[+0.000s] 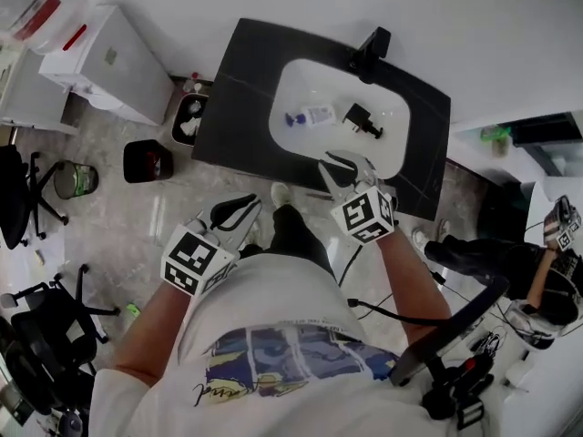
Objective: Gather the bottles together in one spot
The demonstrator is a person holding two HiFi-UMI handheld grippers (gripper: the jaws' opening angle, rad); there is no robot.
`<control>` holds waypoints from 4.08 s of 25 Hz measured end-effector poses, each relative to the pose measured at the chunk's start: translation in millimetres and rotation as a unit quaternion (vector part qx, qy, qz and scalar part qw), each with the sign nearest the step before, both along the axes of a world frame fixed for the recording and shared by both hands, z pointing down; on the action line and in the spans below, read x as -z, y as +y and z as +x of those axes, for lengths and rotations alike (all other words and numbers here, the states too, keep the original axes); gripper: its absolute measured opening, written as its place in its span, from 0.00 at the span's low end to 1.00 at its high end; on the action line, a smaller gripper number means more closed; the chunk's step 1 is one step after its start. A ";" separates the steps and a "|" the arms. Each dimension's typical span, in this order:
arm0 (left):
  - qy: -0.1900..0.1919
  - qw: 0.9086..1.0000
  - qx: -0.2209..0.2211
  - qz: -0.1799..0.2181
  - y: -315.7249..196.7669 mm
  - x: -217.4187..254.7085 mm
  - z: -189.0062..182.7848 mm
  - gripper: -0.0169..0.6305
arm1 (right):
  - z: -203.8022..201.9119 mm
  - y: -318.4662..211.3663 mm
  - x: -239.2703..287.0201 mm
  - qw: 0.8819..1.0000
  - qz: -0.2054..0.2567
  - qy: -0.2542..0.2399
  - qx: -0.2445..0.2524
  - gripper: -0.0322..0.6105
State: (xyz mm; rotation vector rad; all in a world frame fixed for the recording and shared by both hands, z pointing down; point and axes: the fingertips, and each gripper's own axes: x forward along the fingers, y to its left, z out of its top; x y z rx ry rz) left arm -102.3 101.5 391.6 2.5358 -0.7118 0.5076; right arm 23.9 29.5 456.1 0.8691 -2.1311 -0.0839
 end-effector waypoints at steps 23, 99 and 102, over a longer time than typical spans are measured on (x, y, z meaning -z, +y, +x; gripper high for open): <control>-0.021 0.978 0.202 -0.057 -87.5 -6.1 -1.9 0.09 | -14.9 -119.0 -237.6 0.934 -0.105 0.211 0.270 0.24; -0.047 0.970 0.234 -0.043 -108.3 -2.0 -16.6 0.07 | -31.4 -384.2 -5.9 0.955 0.019 -0.297 0.004 0.17; -0.050 0.970 0.235 -0.044 -110.1 -3.8 -14.7 0.07 | -31.1 -381.7 -10.9 0.952 0.024 -0.305 0.011 0.17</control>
